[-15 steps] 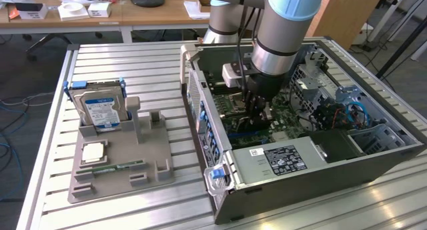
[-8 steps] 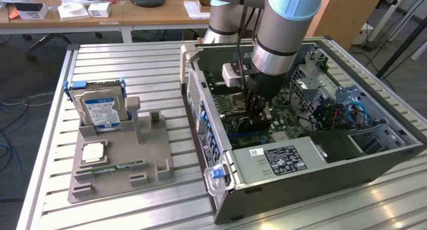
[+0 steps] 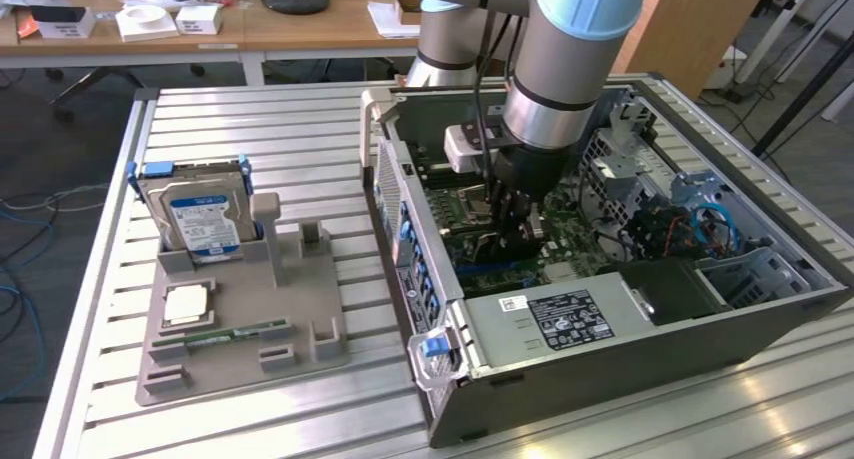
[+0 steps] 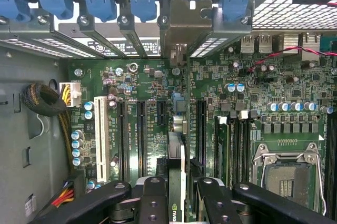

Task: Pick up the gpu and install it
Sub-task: 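Insert the gpu into the slot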

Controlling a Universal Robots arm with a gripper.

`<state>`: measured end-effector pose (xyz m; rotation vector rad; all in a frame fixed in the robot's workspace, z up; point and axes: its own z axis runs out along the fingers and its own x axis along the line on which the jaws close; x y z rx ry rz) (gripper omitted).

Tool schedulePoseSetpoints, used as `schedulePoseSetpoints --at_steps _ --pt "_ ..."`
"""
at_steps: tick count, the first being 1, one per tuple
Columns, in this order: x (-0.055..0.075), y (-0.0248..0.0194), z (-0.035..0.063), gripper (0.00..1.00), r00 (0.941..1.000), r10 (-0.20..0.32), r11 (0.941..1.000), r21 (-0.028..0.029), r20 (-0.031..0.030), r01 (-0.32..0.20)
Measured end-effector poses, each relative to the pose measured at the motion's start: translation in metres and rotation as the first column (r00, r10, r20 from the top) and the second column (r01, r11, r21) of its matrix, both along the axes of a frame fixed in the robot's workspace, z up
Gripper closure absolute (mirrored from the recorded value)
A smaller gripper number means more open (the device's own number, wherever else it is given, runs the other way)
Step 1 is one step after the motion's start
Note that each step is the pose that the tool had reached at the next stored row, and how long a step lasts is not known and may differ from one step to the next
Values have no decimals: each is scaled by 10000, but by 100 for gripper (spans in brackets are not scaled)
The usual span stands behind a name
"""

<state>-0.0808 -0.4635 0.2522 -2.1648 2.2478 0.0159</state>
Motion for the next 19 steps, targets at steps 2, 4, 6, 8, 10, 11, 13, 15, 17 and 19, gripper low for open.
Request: schedulePoseSetpoints --at_steps 2,4,6,8,10,11,13,15,17,19 --pt "0 0 1 74 10000 0 10000 -1 -1 0" --pt "0 4 2 74 10000 0 10000 -3 -2 0" --pt "0 10 2 74 10000 0 10000 -4 -2 0" --pt "0 10 2 74 10000 1 10000 -3 -2 -1" --pt "0 11 -2 74 10000 1 10000 0 0 -1" --pt "1 11 -8 74 10000 1 10000 3 1 -1" --pt "0 10 -10 74 10000 1 10000 -2 -1 -1" --pt "0 10 -10 74 10000 1 10000 -2 -1 -1" --pt "0 15 -11 74 10000 -1 10000 0 0 1" --pt "0 18 -11 74 10000 0 10000 0 0 0"
